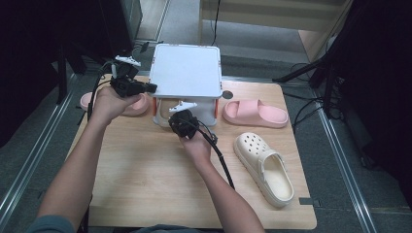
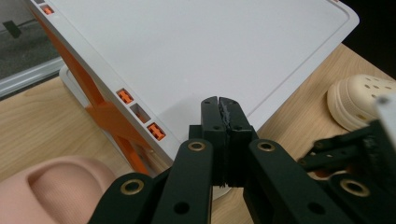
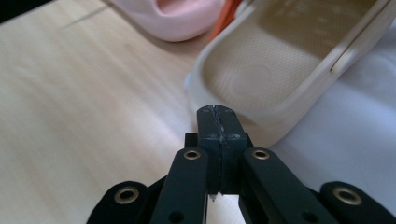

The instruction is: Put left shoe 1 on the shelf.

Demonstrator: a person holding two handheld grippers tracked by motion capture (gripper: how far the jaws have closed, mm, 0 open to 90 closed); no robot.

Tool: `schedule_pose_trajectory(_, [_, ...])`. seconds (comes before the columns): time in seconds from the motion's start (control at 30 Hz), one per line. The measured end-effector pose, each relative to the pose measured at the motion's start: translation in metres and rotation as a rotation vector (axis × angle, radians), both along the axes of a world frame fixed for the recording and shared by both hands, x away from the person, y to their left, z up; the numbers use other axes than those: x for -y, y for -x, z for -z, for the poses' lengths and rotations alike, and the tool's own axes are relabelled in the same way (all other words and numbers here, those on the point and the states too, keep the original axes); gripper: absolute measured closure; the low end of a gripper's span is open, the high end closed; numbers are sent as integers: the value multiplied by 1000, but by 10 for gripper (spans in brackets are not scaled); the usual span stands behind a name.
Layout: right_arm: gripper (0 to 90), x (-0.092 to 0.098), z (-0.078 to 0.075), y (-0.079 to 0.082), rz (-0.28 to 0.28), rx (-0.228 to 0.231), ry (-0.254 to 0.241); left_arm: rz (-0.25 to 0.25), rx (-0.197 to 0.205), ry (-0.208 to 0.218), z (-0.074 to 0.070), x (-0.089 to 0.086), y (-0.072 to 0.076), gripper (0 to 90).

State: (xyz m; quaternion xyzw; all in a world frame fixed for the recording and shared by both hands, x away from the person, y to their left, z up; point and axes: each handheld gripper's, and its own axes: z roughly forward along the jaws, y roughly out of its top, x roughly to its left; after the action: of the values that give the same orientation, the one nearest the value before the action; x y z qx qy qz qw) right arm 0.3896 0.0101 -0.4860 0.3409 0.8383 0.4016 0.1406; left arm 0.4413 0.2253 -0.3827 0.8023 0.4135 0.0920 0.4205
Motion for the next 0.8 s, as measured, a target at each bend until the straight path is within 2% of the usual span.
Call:
schedule_pose_trajectory(0.03, [900,0,0,0,0,0,0,-2,-3,-1,0,0,0,898])
schedule_pose_trajectory(0.07, [900,7,-6,11,-28,-17,-21,-13,-6,-9,-1,1,1,897])
schedule_pose_trajectory(0.1, [900,7,-6,11,-28,-17,-21,-13,-6,-9,-1,1,1,896])
schedule_pose_trajectory(0.13, [893,16,-13,25,-57,-30,-34,-13,-8,-10,-3,1,2,893])
schedule_pose_trajectory(0.17, [893,16,-13,25,-57,-30,-34,-8,-14,-1,-4,1,3,893])
schedule_pose_trajectory(0.2, [855,26,-22,40,-95,-25,-31,8,-21,26,-9,2,6,860])
schedule_pose_trajectory(0.23, [855,26,-22,40,-95,-25,-31,8,-21,26,-9,2,6,845])
schedule_pose_trajectory(0.27, [840,40,-31,57,-119,-26,-31,22,-20,30,-15,4,13,823])
schedule_pose_trajectory(0.33, [803,55,-37,69,-131,-34,-38,40,-21,24,-19,8,20,784])
schedule_pose_trajectory(0.37, [803,55,-37,69,-131,-34,-38,40,-21,24,-19,8,20,765])
schedule_pose_trajectory(0.4, [778,77,-42,81,-129,-50,-42,53,-29,19,-21,10,26,734])
schedule_pose_trajectory(0.43, [778,77,-42,81,-129,-50,-42,53,-29,19,-21,10,26,714])
schedule_pose_trajectory(0.47, [774,85,-43,84,-127,-53,-51,58,-36,22,-21,11,30,714])
schedule_pose_trajectory(0.57, [762,117,-45,97,-101,-80,-81,62,-47,46,-21,12,38,678])
schedule_pose_trajectory(0.6, [757,134,-46,102,-85,-97,-85,66,-56,52,-19,12,43,667])
schedule_pose_trajectory(0.67, [753,140,-46,104,-83,-104,-83,67,-61,53,-17,11,46,661])
schedule_pose_trajectory(0.73, [741,161,-47,112,-76,-87,-86,67,-68,60,-14,10,52,645])
schedule_pose_trajectory(0.8, [739,172,-46,115,-69,-85,-86,64,-72,60,-10,7,61,632])
